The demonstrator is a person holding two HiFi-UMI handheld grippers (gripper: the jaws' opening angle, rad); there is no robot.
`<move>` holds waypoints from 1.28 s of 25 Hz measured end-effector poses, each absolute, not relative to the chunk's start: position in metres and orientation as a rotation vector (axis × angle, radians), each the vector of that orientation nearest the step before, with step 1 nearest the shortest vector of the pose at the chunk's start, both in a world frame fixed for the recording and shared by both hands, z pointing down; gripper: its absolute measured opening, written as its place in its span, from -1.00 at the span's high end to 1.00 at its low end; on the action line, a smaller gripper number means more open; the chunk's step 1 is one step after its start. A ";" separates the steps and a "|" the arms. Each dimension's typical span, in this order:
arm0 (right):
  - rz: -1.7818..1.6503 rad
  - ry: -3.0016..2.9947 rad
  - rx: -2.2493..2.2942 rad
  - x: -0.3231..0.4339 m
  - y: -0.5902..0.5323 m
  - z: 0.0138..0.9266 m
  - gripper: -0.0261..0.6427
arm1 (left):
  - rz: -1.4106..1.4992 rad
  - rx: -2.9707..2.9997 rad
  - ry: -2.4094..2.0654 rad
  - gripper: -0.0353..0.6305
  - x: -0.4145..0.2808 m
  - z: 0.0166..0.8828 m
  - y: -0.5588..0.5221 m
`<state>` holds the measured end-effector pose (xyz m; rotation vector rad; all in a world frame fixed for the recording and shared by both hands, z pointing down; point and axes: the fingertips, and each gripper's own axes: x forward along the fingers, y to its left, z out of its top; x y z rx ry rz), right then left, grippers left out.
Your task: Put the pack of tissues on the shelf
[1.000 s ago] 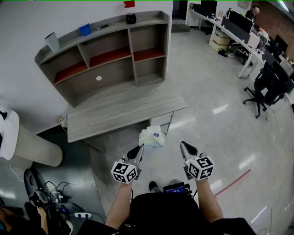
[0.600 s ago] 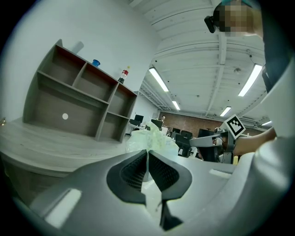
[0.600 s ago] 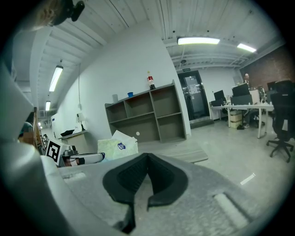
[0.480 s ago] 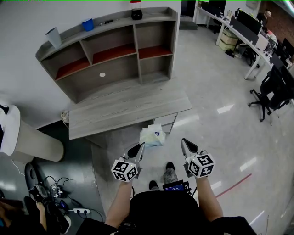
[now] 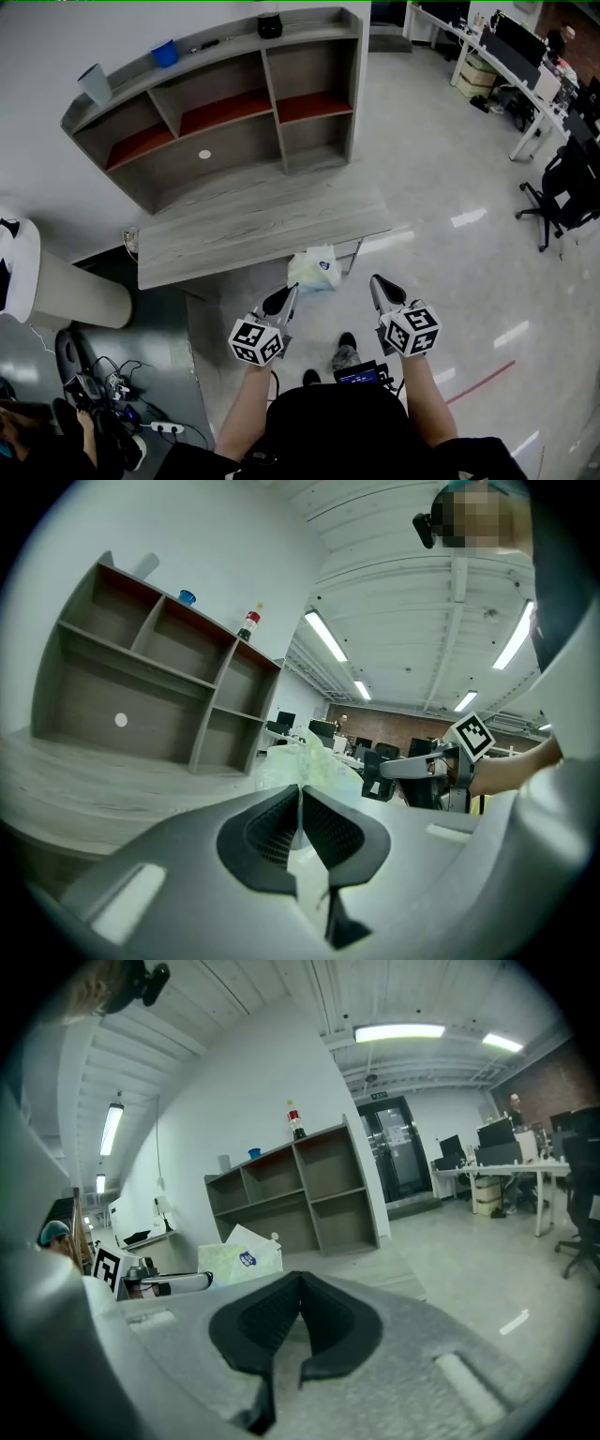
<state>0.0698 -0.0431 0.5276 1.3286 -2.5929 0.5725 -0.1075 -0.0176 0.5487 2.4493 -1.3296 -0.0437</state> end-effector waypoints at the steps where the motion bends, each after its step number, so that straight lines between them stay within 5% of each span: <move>1: 0.576 -2.596 1.322 0.071 -0.049 0.528 0.92 | -0.040 2.446 -1.334 0.87 -0.105 0.549 -0.023; 32: 0.644 -2.683 1.055 0.101 -0.187 0.546 0.92 | -0.046 2.287 -1.579 0.87 -0.083 0.545 -0.132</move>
